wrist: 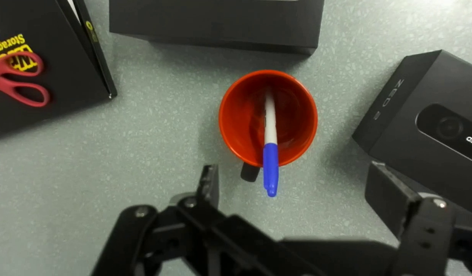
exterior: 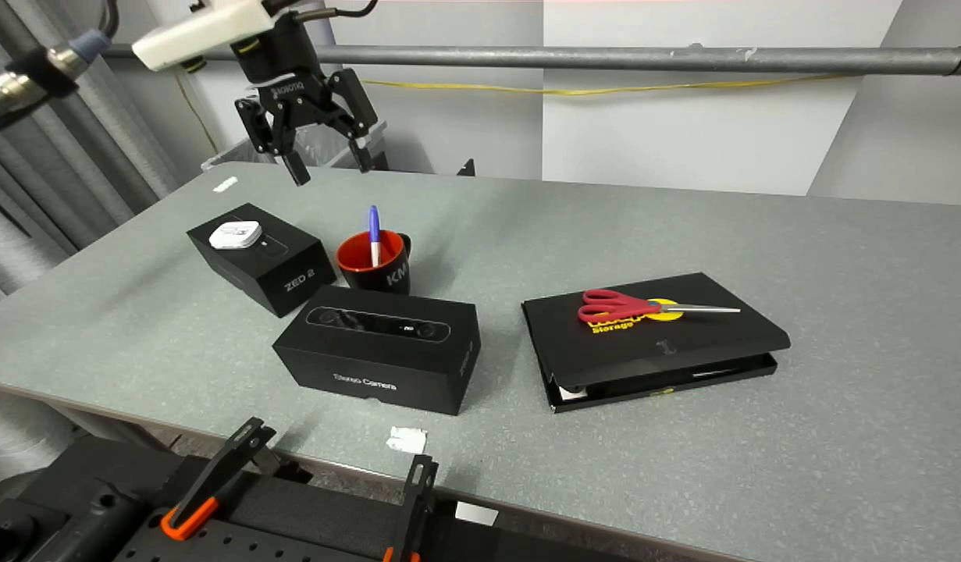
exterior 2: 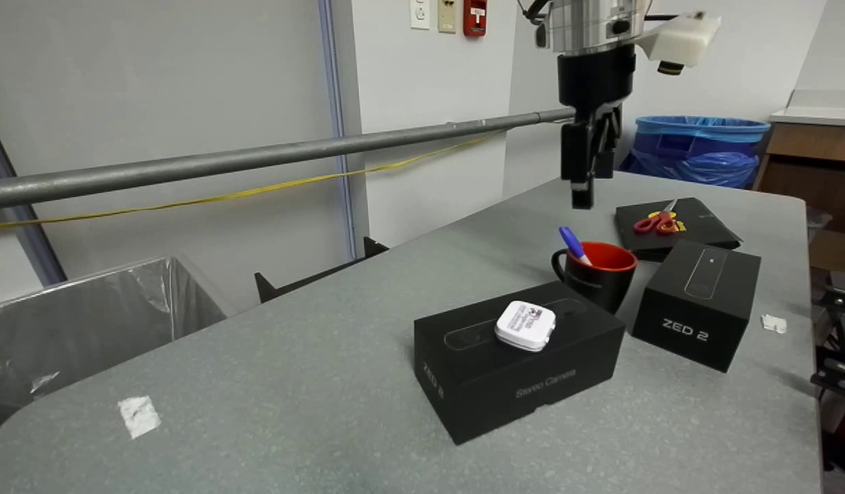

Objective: Remove the blue sharpie from the mug and put it on the table

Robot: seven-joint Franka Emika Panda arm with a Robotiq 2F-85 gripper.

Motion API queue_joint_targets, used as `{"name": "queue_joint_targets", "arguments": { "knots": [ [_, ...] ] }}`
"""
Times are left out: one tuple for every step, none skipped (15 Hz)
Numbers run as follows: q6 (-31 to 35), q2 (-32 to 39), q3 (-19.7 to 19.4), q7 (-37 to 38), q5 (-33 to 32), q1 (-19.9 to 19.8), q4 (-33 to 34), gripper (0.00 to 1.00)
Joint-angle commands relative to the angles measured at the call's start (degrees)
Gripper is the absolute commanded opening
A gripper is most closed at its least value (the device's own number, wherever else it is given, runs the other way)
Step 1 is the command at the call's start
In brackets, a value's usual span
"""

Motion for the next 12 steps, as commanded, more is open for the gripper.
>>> {"name": "queue_joint_targets", "arguments": {
  "knots": [
    [4.99,3.47,-1.71,-1.62,-2.81,1.43,0.87,1.0],
    [6.28,4.29,-1.8,-3.06,-2.18,1.27,1.01,1.0],
    [7.38,5.05,-1.86,-4.74,-1.41,1.06,1.12,1.0],
    [8.7,5.8,-2.13,-5.88,-1.05,0.85,1.24,1.0],
    [9.83,6.3,-2.47,-6.65,-1.18,0.8,1.21,1.0],
    [10.83,6.84,-3.01,-7.01,-1.54,0.78,1.29,1.0],
    [11.82,7.32,-3.43,-7.73,-1.45,0.7,1.25,1.0],
    [12.58,7.74,-3.7,-8.84,-0.79,0.5,1.2,1.0],
    [13.26,8.17,-3.93,-9.76,-0.26,0.36,1.15,1.0],
    [13.81,8.48,-3.86,-11.5,0.82,0.05,1.0,1.0],
    [14.12,8.51,-3.15,-14.9,3.44,-0.74,0.6,1.0],
    [14.82,8.31,-2.63,-17.82,5.4,-1.31,-0.01,1.0]
  ]
}}
